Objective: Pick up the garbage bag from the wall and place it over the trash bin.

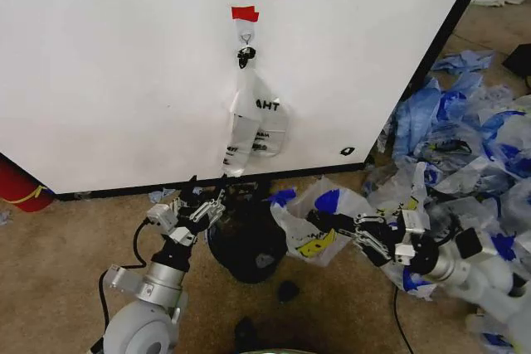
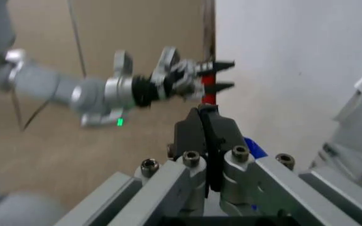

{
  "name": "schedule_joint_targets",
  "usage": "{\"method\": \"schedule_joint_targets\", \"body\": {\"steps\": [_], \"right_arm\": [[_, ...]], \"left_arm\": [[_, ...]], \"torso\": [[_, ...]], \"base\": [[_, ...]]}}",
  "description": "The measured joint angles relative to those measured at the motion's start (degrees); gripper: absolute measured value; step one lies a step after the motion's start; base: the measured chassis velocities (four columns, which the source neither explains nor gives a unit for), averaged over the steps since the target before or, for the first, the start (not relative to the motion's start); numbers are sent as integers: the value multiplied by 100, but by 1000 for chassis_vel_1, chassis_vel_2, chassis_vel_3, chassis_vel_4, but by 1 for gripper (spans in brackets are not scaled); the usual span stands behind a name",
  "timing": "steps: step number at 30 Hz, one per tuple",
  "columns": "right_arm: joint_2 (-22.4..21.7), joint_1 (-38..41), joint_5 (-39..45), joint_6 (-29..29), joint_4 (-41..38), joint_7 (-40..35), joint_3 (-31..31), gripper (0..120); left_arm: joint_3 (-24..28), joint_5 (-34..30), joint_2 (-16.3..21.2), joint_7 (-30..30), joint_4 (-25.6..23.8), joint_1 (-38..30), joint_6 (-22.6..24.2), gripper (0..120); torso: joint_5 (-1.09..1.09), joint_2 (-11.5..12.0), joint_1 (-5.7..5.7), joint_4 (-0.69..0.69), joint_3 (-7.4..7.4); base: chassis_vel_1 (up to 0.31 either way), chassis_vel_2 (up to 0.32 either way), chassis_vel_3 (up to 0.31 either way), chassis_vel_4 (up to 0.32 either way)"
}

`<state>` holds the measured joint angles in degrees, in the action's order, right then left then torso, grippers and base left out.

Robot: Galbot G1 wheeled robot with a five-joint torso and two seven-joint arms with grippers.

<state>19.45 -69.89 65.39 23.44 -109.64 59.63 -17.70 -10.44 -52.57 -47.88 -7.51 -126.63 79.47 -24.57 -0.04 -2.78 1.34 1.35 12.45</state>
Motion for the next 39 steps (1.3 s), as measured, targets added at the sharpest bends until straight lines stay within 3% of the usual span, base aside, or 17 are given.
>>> {"method": "schedule_joint_targets", "body": {"steps": [8,15,20,24,27,31,35,39], "right_arm": [[-1022,229,142,69,487,423,-287,0],[-1632,246,301,147,782,349,-612,0],[-1684,189,1095,41,634,-364,-548,0],[-1423,130,1717,-50,455,-1183,-414,0],[-1348,120,1862,-94,450,-1319,-394,0],[-1448,96,1783,-166,758,-825,-398,0],[-1817,98,1079,-152,1335,55,-455,0],[-2095,133,1026,-185,1436,185,-536,0]], "left_arm": [[279,-60,217,-22,93,-171,9,98],[419,-54,157,-25,120,-220,-23,98],[503,-38,68,-26,182,-257,-45,98],[510,-26,62,-32,186,-253,-53,98],[510,-17,69,-46,169,-252,-53,98],[502,-2,76,-80,145,-231,-53,98],[489,71,50,-87,127,-164,-80,98],[526,171,-43,-80,142,-90,-147,97]], "torso": [[1,0,0,0,0],[-1,0,0,0,0],[-2,0,0,0,0],[2,0,0,-1,0],[2,0,0,0,0],[0,0,0,-1,0],[-2,0,0,2,0],[-1,0,0,-1,0]], "base": [[0,0,0,0],[0,0,0,0],[0,0,0,0],[0,0,0,0],[0,0,0,0],[0,0,0,0],[0,0,0,0],[0,0,0,0]]}}
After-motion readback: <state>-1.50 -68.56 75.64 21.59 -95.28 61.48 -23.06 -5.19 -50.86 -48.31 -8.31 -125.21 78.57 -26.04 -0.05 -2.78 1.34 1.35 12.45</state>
